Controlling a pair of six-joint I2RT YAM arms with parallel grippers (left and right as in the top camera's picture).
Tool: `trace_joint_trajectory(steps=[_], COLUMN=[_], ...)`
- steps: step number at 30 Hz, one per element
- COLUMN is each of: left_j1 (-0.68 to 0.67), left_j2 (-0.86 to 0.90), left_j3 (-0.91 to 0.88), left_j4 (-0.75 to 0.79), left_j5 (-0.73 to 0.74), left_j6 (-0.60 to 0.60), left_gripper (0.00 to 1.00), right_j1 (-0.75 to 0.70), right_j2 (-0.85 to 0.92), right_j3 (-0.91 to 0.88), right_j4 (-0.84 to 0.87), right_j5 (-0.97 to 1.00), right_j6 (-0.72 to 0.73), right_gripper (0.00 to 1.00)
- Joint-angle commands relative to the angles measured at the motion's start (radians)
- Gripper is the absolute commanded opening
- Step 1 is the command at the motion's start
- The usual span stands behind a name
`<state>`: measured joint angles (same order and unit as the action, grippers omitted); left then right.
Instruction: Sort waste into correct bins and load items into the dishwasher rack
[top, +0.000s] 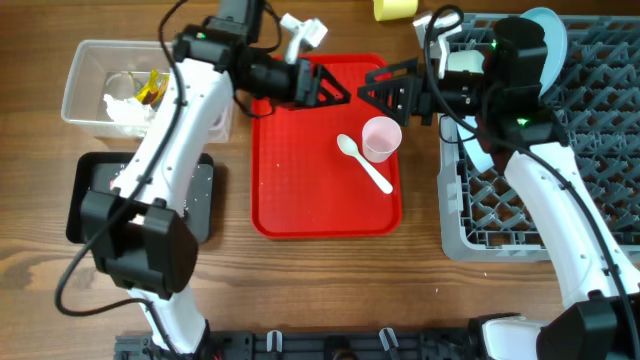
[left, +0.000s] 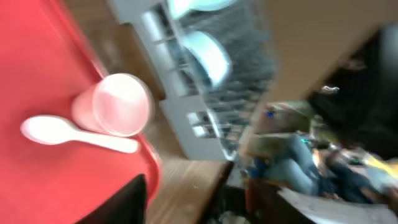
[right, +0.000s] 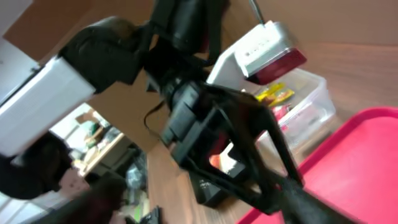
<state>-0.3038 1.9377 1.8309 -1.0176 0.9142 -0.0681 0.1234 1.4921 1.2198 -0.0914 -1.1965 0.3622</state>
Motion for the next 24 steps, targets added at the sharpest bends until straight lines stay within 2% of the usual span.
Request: trace_joint_trajectory(steps=[1,3,5,8,11,17,20,24], left_j1=[-0.072,-0.111,-0.127,-0.121,-0.121,-0.14,-0.142,-0.161], left_j2=[-0.01,-0.002,0.031,0.123,0.274,0.622,0.712,0.783], left_j3=[0.002,0.002,0.002,0.023,0.15,0.53,0.558,0.558], left_j4=[0.134,0.267,0.372,0.528,0.653,0.704,0.814,0.959], left_j5=[-0.365,-0.476,-0.523,-0.518,-0.499,-0.496,-0.497,-0.549], left_j6=[-0.177,-0.181,-0.203,-0.254,-0.293,-0.345,-0.387,-0.389], left_gripper=[0.71,0.77,0.81,0.82,0.85,0.93,0.92,0.87], right_j1=[-0.094,-0.187,-0.295,-0.465,-0.605,-0.633,-0.633,-0.632], right_j2=[-0.027,-0.07,-0.123,-0.212,-0.284,-0.32,-0.315,-0.313], right_j3=[0.074,0.122,0.143,0.146,0.146,0.146,0.146,0.136], right_j4=[-0.013,-0.046,-0.071,-0.135,-0.272,-0.537,-0.65,-0.67], right_j5=[0.011,0.011,0.011,0.006,-0.008,0.049,0.142,0.188], right_j6=[0.015,0.014,0.016,0.007,-0.053,-0.23,-0.301,-0.311], right_gripper=[0.99,0.99,0.99,1.0,1.0,1.0,1.0,1.0])
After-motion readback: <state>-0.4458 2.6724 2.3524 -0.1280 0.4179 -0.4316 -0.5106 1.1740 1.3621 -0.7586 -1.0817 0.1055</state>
